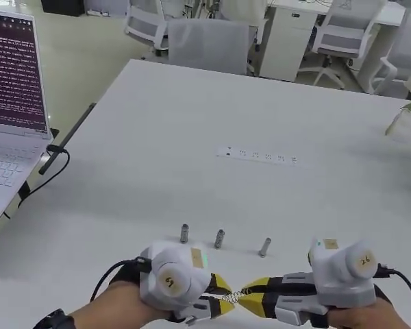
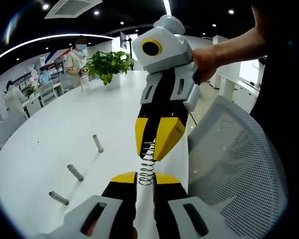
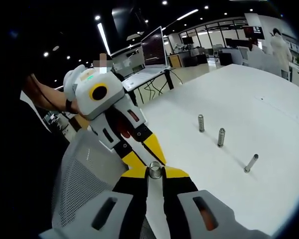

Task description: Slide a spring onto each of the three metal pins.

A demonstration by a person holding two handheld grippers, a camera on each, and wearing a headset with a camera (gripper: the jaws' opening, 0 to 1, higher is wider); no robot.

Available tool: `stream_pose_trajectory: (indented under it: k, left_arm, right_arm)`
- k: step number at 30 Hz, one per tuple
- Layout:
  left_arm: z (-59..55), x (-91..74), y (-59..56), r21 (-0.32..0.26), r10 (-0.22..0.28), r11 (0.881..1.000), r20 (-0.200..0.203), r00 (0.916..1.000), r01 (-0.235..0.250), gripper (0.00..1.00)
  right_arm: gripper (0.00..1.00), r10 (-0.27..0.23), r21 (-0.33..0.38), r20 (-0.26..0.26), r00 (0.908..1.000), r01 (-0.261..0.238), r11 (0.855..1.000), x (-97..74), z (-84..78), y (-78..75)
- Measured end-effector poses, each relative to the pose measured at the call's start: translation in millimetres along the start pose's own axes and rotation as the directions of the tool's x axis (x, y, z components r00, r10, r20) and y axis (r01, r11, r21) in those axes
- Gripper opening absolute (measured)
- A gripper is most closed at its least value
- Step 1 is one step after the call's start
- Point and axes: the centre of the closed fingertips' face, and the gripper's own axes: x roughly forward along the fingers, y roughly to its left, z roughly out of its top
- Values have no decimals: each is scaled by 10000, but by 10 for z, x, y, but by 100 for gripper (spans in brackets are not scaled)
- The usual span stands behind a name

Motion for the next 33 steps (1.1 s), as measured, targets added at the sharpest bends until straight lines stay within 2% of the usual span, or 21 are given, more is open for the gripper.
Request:
stream_pose_trajectory:
  k: [13,15,21,23,29,33]
  left_arm:
    - [23,15,-25,4,-72,10000,43,10000,72,6]
    - [22,13,-12,22,3,10000,42,10000,-3,3]
    - [35,10,-13,190,-47,9998,24,10000,46,2]
    - [46,9,-14,220,-32,9998,58,10000,31,2]
    - [105,3,-15,230,-72,9997,267,9996,66,2]
    - [150,1,0,226,-97,9997,413,9991,88,2]
  right_arm:
    - [8,-50,-125,-13,10000,50,9999,-12,30,-1]
    - [8,-25,-128,-26,10000,24,9999,-11,28,-5]
    - [8,-14,-258,-82,10000,12,9997,-19,44,9]
    - [8,17,-497,-122,9999,-23,9988,-27,50,9]
    - [11,111,-1417,-862,9962,-233,9896,-70,32,24]
    - [12,138,-1729,-1065,9942,-322,9844,-95,69,22]
